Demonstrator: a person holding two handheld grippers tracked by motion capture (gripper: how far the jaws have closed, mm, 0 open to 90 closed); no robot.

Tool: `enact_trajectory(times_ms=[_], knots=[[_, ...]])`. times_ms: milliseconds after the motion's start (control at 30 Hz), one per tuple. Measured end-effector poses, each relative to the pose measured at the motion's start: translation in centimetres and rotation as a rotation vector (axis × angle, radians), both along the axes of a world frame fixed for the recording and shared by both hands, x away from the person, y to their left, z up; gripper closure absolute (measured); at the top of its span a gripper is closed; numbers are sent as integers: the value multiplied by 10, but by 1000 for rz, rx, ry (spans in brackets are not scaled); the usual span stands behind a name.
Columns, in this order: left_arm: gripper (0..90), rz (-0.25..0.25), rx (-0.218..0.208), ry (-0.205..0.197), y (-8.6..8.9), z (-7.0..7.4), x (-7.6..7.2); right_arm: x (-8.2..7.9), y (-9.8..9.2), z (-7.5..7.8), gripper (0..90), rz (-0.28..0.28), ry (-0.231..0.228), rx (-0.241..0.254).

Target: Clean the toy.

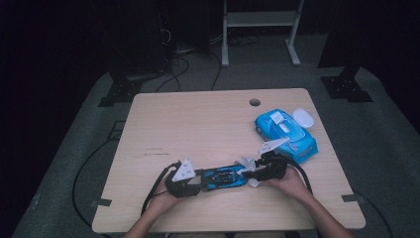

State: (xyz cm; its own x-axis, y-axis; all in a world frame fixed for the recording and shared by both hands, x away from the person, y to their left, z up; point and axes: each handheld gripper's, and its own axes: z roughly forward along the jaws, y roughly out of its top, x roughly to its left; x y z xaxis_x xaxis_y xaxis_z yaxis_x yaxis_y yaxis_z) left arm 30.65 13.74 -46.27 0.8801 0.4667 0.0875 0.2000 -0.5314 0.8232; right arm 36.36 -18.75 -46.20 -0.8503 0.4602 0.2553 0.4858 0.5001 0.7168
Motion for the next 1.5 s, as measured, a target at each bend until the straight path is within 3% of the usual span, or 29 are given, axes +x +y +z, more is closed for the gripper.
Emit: enact_trajectory(times_ms=[167, 300, 333, 367, 400, 433, 500, 533, 567, 633, 667, 700, 900, 967, 1167, 1200, 1233, 1267, 1333, 1400, 1500], knots=[[551, -3, -9, -29, 0, -2, -3, 6, 7, -5, 454, 68, 43, 9], [544, -1, 1, -28, 1, -1, -4, 6, 13, -4, 457, 98, 19, -4], [517, -6, 9, -11, 0, 0, -2, 5, 13, -3, 464, 98, 13, -8], [436, 16, -9, 55, -1, 0, 4, 4, 13, -2, 485, 103, -1, -12], [352, 10, -35, 78, 1, 0, 6, 1, 11, 2, 546, 106, -39, -2], [345, 2, -68, 113, 1, 0, 11, -1, 11, 4, 552, 108, -55, -5], [324, -13, -72, 165, -1, -1, 18, -5, 13, 6, 551, 108, -92, -28], [311, -13, -72, 165, -1, -1, 18, -5, 13, 6, 551, 108, -92, -28], [311, -34, -71, 209, -4, -4, 23, -7, 15, 7, 551, 108, -122, -37], [337, -58, -83, 213, -6, -4, 26, -9, 16, 8, 551, 105, -148, -49], [377, -58, -83, 213, -6, -4, 26, -9, 17, 8, 551, 104, -161, -52], [410, -67, -76, 169, -8, -4, 25, -10, 18, 9, 552, 94, -176, -58], [414, -55, -41, 88, -14, -3, 23, -11, 20, 12, 555, 56, -239, -106], [415, -68, -21, 54, -15, -2, 18, -12, 18, 13, 569, 49, -232, -103], [476, -95, -47, 61, -12, -2, 16, -16, 11, 21, 610, 35, -221, -111], [486, -105, -54, 66, -10, -1, 15, -18, 8, 26, 683, 21, -222, -108], [493, -105, -54, 66, -10, -1, 15, -18, 8, 26, 683, 21, -222, -108], [501, -116, -54, 65, -11, -2, 14, -20, 4, 31, 763, 2, -216, -98], [519, -135, -53, 60, -12, -4, 13, -22, 3, 37, 798, -10, -212, -84], [550, -145, -61, 39, -13, -4, 13, -24, 6, 44, 812, -24, -209, -68], [578, -136, -57, 19, -17, -2, 13, -27, 18, 53, 818, 5, -205, -45]])
